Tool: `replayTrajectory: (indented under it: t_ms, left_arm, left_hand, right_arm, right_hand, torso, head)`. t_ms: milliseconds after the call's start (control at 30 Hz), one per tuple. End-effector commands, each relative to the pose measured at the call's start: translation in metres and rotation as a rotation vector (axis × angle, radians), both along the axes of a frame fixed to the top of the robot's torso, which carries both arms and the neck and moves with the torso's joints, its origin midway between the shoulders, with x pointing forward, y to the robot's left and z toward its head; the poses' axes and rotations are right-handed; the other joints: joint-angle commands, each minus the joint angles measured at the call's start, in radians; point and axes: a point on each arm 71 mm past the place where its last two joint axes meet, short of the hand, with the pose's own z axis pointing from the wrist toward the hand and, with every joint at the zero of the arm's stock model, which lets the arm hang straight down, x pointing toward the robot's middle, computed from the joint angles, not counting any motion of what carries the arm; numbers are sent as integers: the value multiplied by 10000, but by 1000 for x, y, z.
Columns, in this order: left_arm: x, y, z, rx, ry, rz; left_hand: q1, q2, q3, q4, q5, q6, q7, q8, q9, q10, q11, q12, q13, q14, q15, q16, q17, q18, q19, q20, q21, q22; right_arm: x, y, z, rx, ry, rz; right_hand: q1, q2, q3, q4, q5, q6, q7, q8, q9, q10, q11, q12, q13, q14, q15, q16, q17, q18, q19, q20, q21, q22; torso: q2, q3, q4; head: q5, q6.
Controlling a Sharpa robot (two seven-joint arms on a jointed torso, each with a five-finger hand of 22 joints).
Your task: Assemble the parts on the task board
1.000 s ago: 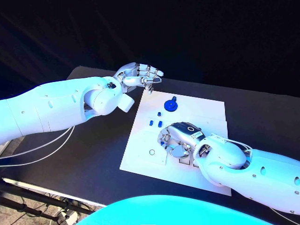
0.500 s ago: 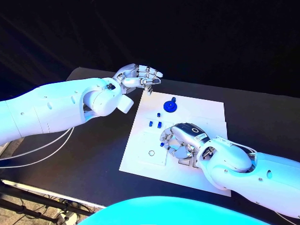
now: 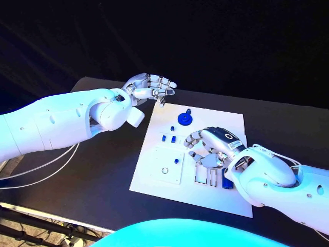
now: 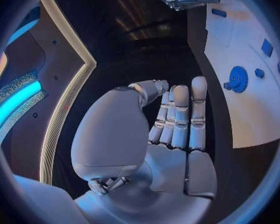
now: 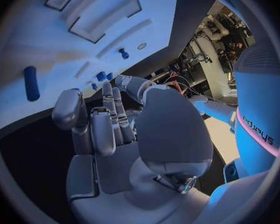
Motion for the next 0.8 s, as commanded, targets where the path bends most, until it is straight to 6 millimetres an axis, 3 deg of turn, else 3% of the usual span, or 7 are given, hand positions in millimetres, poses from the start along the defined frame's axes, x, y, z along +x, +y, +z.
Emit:
replayTrajectory:
  t_ms: [33,233,367,400,467,533,800]
  left_arm:
    - [-1,-2,1,-49,-19,-199]
    - [-1,-1,0,-38,-10,-194]
    - [-2,0,0,-27,-5,-180]
    - [-2,0,0,-26,-4,-179]
    - [-2,1,0,-21,1,-179]
    - [-2,1,0,-20,3,-181]
    - [-2,1,-1,-12,20,-187]
  left_hand:
    - [-93,-23,1,-85,41,-69,328,64,-13,-55,23,67,-8,-19,46,46,-17,165,-37,44,68,13]
    - [-93,-23,1,-85,41,-69,328,64,-13,-55,23,67,-8,-19,46,46,-17,165,-37,44,68,13]
    - [-93,-23,1,-85,41,-69,328,64,-13,-55,23,67,-8,-19,46,46,-17,165,-37,44,68,13]
    - [-93,-23,1,-85,41,-69,328,64,-13,-55,23,67,-8,-19,46,46,-17,165,-37,44,68,13]
    - [-93,-23,1,-85,41,-69,328,64,-13,-55,23,67,-8,-19,46,46,-17,165,-37,44,68,13]
    - [-93,-23,1,-85,41,-69,328,64,-13,-55,23,67,-8,-19,46,46,-17,165,-37,44,68,13]
    - [-93,-23,1,-85,41,-69,328,64,-13,-55,23,67,-8,-19,46,46,-17,165,-37,44,68,13]
  right_arm:
    - [8,-13,5,-274,334,-396]
    - [25,-42,12,-1202,475,-932]
    - [29,-54,12,-1736,613,-1109]
    - [30,-55,12,-1789,631,-1119]
    - [31,-60,11,-2117,748,-1160]
    - [32,-63,9,-2354,844,-1189]
    - [35,-67,5,-2888,1170,-1250]
  right_hand:
    - [-2,-96,-35,-19,-31,-25,27,-46,2,-62,-11,53,15,282,68,-38,-9,141,-15,3,5,21]
    - [-192,-277,-908,280,-20,-467,6,-415,-88,-881,64,344,17,58,169,-299,-487,297,-471,94,-971,-448]
    - [680,258,-3991,1013,91,-1029,-57,-869,-186,-1857,156,1055,45,-149,297,-429,-932,396,-737,203,-1751,-798]
    - [737,269,-4146,1070,90,-1052,-61,-891,-191,-1900,165,1092,45,-156,291,-431,-946,396,-743,212,-1779,-810]
    - [1818,422,-5739,2335,136,-1143,-134,-1111,-215,-2406,230,1709,31,-228,311,-445,-1131,420,-757,254,-2050,-896]
    - [2069,273,-6517,2746,169,-1335,-270,-1273,-247,-2751,286,1869,-9,-289,360,-484,-1276,455,-834,279,-2306,-997]
    - [1948,315,-7451,2780,239,-1351,-331,-1351,-225,-3028,320,2228,-5,-349,390,-512,-1446,467,-813,328,-2428,-1025]
  torso:
    - [-13,-17,-8]
    - [-7,-9,-1]
    - [6,11,11]
    - [7,11,10]
    - [9,8,7]
    - [9,-2,0]
    - [15,3,14]
  head:
    - [-175,58]
    - [-428,198]
    - [-492,241]
    - [-501,244]
    - [-541,260]
    - [-572,264]
    - [-608,243]
